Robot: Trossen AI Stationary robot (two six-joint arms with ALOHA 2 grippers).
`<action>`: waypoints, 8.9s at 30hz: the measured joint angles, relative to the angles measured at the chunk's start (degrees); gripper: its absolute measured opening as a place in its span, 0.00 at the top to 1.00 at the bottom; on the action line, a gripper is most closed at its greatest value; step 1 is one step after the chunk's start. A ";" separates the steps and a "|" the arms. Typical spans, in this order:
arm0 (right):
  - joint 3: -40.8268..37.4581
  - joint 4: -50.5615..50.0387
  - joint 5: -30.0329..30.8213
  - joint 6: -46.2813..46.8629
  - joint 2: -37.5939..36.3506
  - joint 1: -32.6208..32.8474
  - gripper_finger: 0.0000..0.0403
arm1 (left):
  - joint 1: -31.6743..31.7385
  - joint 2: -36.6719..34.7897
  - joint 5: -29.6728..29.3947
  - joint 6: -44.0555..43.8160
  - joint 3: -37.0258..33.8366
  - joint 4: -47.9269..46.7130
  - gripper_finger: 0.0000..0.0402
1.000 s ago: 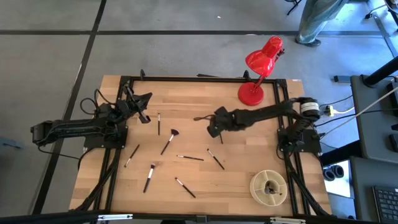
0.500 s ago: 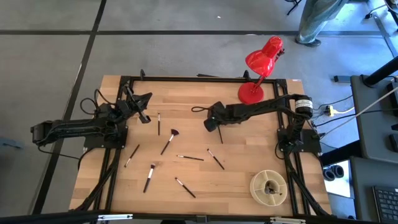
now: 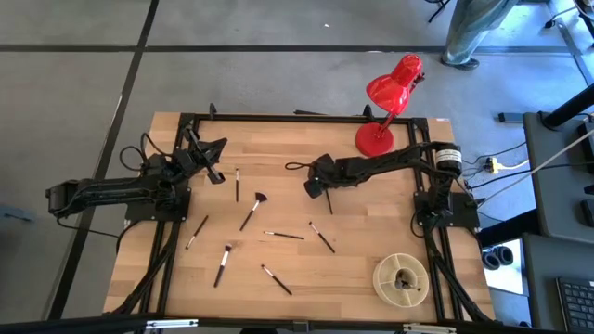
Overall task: Put items in baskets/containers
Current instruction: Put the black liner brush into the yellow pen organizer, then put the black eyeshadow brush into the yellow pen organizer
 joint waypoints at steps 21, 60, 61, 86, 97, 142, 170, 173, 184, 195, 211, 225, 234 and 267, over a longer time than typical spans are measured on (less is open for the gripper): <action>-0.35 -13.36 10.15 -5.54 -20.18 17.62 1.00 | -0.01 0.01 0.00 0.38 0.00 -0.05 0.99; -4.35 -16.56 41.66 22.99 -28.40 79.06 0.84 | -0.02 0.00 1.79 -8.35 0.00 -5.40 0.99; -4.35 -16.70 41.70 22.98 -28.40 79.06 0.82 | -0.02 0.00 1.79 -8.35 0.00 -5.41 0.99; 11.31 -41.23 -10.18 22.72 -32.47 46.03 0.73 | -0.02 0.02 1.27 -7.54 0.00 -6.23 0.99; 10.86 -35.41 -29.91 17.15 -31.27 36.61 0.73 | -0.02 0.02 0.49 -7.21 0.00 -7.59 0.99; 19.05 -28.74 0.10 7.07 -11.87 33.17 0.73 | -0.02 0.04 -0.15 -6.62 0.00 -7.89 0.99; 16.50 -13.62 -17.88 -7.39 6.57 16.24 0.73 | -0.01 0.04 -1.53 -3.62 0.00 -7.58 0.99; 16.50 -13.53 -17.96 -7.35 6.61 16.85 0.73 | 0.00 0.04 -1.53 -3.74 0.00 -7.59 0.99; 16.50 -13.29 -19.80 -7.17 6.65 17.90 0.97 | 0.00 0.03 -1.53 -3.80 0.00 -7.59 0.99; 16.46 -20.23 -13.63 -5.45 -3.24 24.19 1.00 | -0.01 0.02 -1.55 -2.69 0.00 -7.58 0.99; 16.50 -44.24 23.13 25.55 -29.31 64.86 1.00 | 0.00 0.02 -1.51 -5.51 0.00 -7.69 0.99; 16.49 -48.82 26.66 36.56 -24.14 76.43 0.95 | 0.00 0.02 -1.51 -5.53 0.00 -7.76 0.99; 16.50 -48.51 28.52 37.22 -24.24 73.63 0.70 | 0.00 0.02 -1.51 -5.60 0.00 -7.94 0.99; 25.55 13.32 -3.18 -26.67 10.82 15.29 0.69 | -0.01 0.68 -7.94 0.86 -0.02 -12.74 0.99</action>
